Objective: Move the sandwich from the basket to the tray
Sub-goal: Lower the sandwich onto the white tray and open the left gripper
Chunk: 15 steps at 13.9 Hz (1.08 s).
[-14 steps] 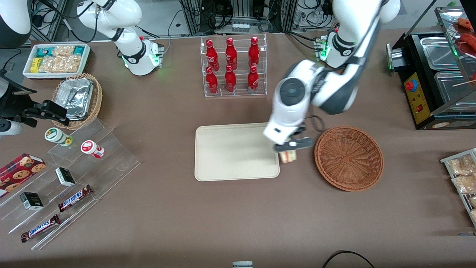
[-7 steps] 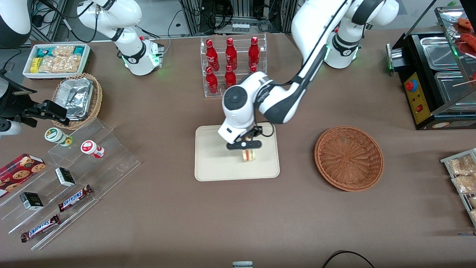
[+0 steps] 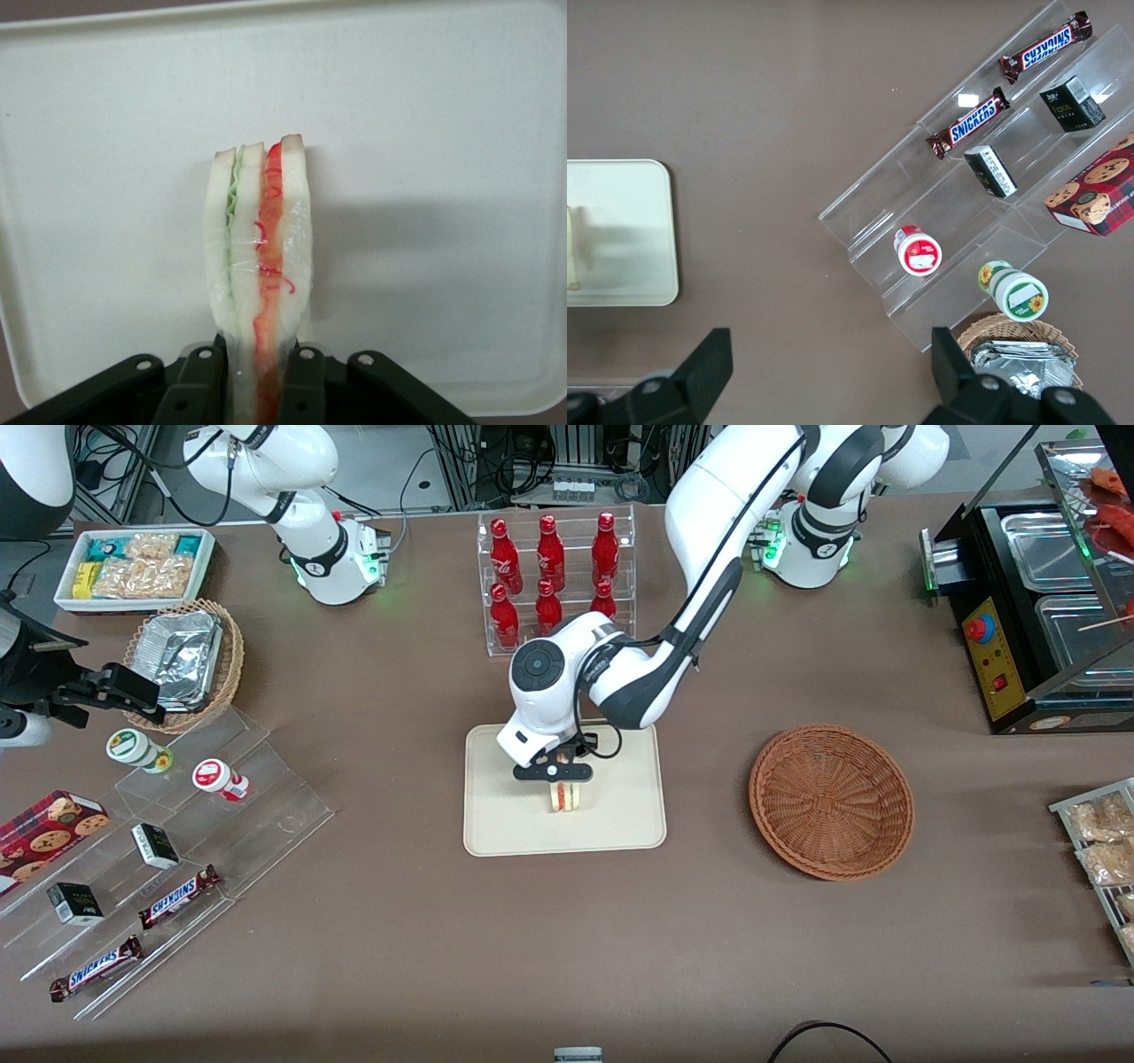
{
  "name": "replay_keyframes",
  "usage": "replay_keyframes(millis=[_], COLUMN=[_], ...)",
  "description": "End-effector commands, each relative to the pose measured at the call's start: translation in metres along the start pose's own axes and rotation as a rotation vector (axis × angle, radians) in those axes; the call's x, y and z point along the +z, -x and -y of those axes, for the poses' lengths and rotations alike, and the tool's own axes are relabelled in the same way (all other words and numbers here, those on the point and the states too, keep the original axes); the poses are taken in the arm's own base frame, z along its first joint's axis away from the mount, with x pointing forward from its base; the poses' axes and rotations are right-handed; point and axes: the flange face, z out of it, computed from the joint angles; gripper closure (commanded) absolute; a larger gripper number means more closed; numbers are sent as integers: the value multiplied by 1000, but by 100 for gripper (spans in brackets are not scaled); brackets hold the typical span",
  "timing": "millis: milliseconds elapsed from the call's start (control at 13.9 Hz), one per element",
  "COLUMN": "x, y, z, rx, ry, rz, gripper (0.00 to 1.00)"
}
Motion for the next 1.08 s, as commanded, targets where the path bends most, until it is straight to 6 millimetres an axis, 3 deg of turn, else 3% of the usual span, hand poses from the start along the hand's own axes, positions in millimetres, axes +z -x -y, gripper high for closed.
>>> replay_keyframes(millis=[0, 72, 144, 288, 576, 792, 1008], x=[14, 16, 16, 15, -17, -59, -117], y=[1, 3, 7, 6, 0, -5, -9], z=[-12, -14, -17, -16, -11, 1, 27], rx=[-1, 4, 11, 13, -7, -67, -103], ry=[9, 9, 8, 7, 26, 24, -1], rz=[-16, -15, -17, -21, -37, -42, -33], gripper=[81, 80, 74, 4, 0, 0, 0])
